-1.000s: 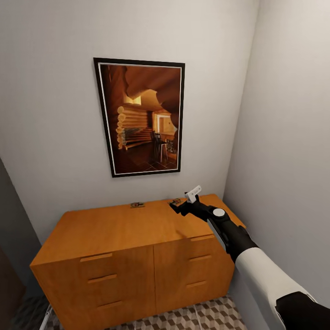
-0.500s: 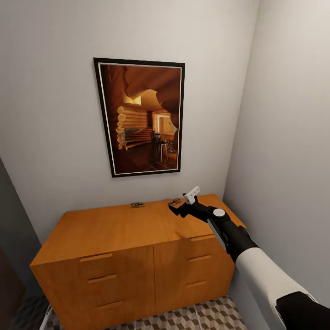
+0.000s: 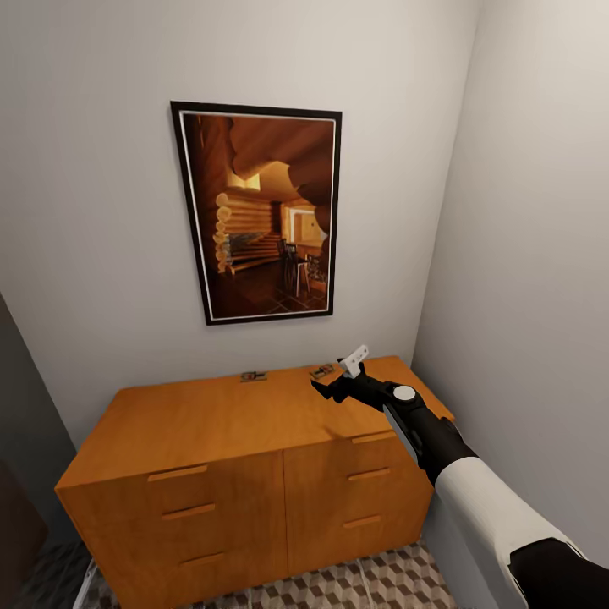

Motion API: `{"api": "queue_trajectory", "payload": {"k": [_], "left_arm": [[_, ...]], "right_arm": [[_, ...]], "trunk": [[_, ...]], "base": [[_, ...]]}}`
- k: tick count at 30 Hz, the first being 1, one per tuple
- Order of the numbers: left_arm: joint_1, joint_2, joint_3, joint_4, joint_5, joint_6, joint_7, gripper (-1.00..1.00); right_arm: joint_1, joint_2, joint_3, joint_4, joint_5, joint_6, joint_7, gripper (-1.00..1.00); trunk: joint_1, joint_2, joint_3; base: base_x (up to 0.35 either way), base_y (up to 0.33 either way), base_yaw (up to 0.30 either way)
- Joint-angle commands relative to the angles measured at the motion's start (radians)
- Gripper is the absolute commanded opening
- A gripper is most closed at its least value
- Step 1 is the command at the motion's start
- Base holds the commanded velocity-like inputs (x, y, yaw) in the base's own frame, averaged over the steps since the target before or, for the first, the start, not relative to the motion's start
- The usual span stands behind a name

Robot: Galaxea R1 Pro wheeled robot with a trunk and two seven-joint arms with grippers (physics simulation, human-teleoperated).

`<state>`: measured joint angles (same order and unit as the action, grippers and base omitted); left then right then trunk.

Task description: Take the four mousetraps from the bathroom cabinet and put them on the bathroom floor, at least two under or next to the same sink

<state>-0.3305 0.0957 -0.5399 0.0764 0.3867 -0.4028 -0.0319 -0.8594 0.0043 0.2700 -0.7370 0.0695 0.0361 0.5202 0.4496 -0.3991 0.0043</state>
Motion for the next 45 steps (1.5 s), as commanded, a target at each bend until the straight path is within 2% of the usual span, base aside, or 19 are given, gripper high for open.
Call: {"api": "queue_trajectory", "payload": {"k": [1,10,19,45], "left_arm": [[-0.001,-0.001,-0.008,0.003,0.009,-0.005,-0.003,1.0],[-0.001,-0.001,-0.008,0.003,0.009,-0.005,-0.003,1.0],[-0.001,-0.001,-0.008,0.003,0.009,-0.005,-0.003,1.0],[-0.001,-0.001,-0.008,0.003,0.009,-0.005,-0.003,1.0]], "right_arm": [[0.0,0.0,-0.002,-0.001,0.007,0.004,0.003,1.0],[0.0,0.0,-0.002,-0.001,0.007,0.004,0.003,1.0],[0.0,0.0,-0.002,-0.001,0.007,0.004,0.003,1.0],[0.0,0.0,-0.002,-0.001,0.008,0.004,-0.001,1.0]], "trunk": [[0.0,-0.001,-0.002],[0.0,-0.001,-0.014],[0.0,-0.001,-0.016],[0.0,-0.001,-0.031]], "base": [[0.0,0.0,0.0],[0.0,0.0,0.0],[0.0,0.0,0.003],[0.0,0.0,0.232]]}}
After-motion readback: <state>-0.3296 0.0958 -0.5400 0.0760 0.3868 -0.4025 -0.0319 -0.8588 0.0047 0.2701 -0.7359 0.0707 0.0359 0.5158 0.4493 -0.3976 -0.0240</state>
